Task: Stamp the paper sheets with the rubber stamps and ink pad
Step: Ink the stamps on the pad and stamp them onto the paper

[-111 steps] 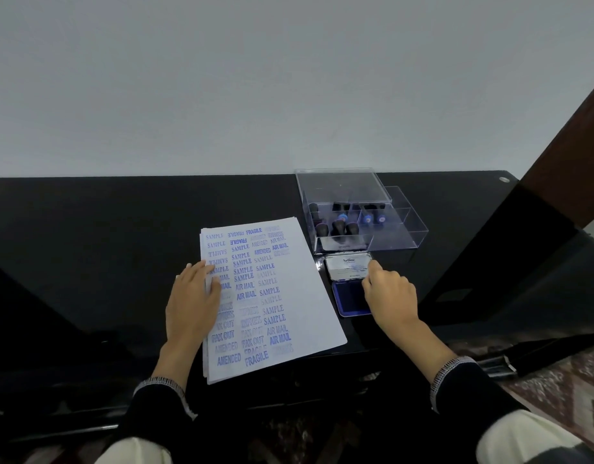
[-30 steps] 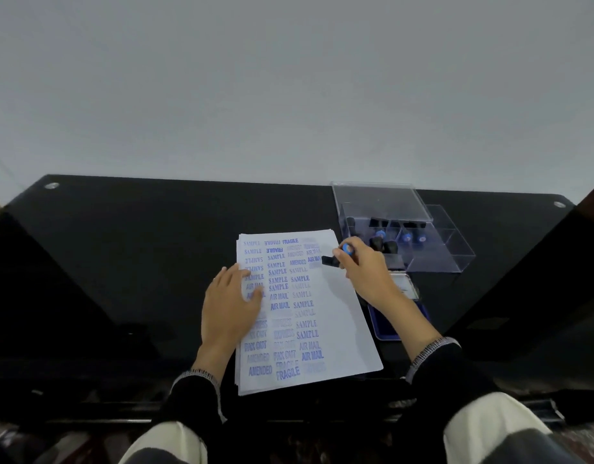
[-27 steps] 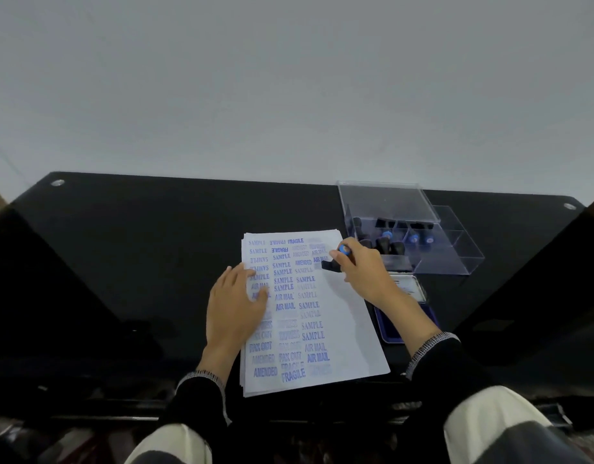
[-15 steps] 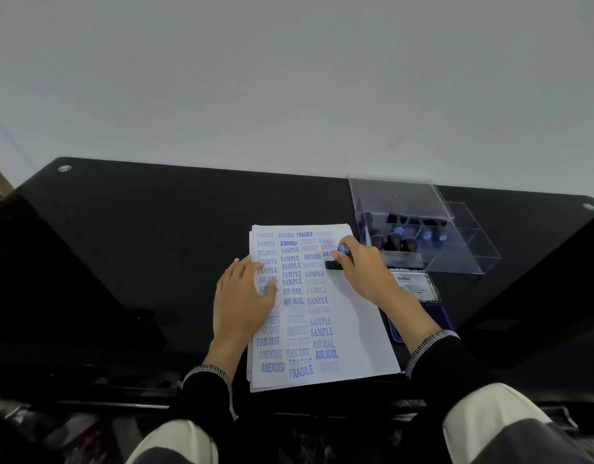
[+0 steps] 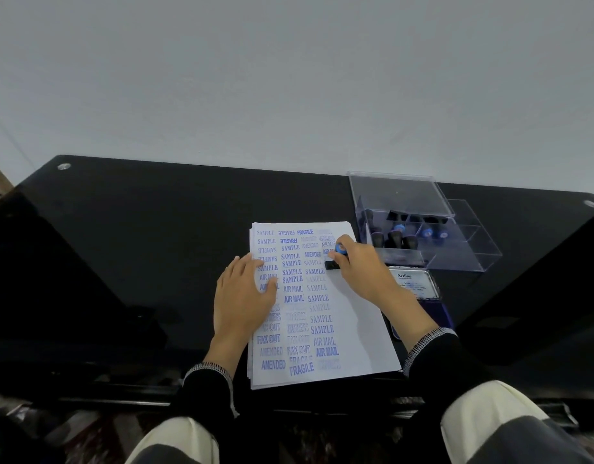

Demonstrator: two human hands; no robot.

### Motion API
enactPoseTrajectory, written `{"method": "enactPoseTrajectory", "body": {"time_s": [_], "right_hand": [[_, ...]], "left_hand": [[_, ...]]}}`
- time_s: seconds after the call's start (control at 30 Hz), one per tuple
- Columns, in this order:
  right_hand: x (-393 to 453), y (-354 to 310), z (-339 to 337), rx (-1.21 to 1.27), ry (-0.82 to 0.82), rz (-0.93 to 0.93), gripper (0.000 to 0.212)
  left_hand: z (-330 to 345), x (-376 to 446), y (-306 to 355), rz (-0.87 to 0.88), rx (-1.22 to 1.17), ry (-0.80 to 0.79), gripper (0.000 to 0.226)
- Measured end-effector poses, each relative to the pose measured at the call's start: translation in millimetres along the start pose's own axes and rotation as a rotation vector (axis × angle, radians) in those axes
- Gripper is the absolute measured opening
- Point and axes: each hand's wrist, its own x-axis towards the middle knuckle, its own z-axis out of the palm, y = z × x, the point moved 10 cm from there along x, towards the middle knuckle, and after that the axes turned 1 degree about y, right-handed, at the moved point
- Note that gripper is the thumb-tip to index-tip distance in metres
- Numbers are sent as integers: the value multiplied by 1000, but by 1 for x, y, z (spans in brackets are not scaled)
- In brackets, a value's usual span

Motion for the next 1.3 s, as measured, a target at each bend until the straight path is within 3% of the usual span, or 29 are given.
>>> {"method": "enactPoseTrajectory", "body": {"time_s": [0.5,0.9,1.3], "right_hand": [[-14,-1,5,80,138,-30,13],[15,2,6,15,8,72,20],[-14,-2,8,77,143,8,8]], "left_hand": [[1,0,-1,-2,-12,-1,46],[-2,-2,1,-11,-20,1,46],[-2,-2,1,-10,-24,-1,46]]}}
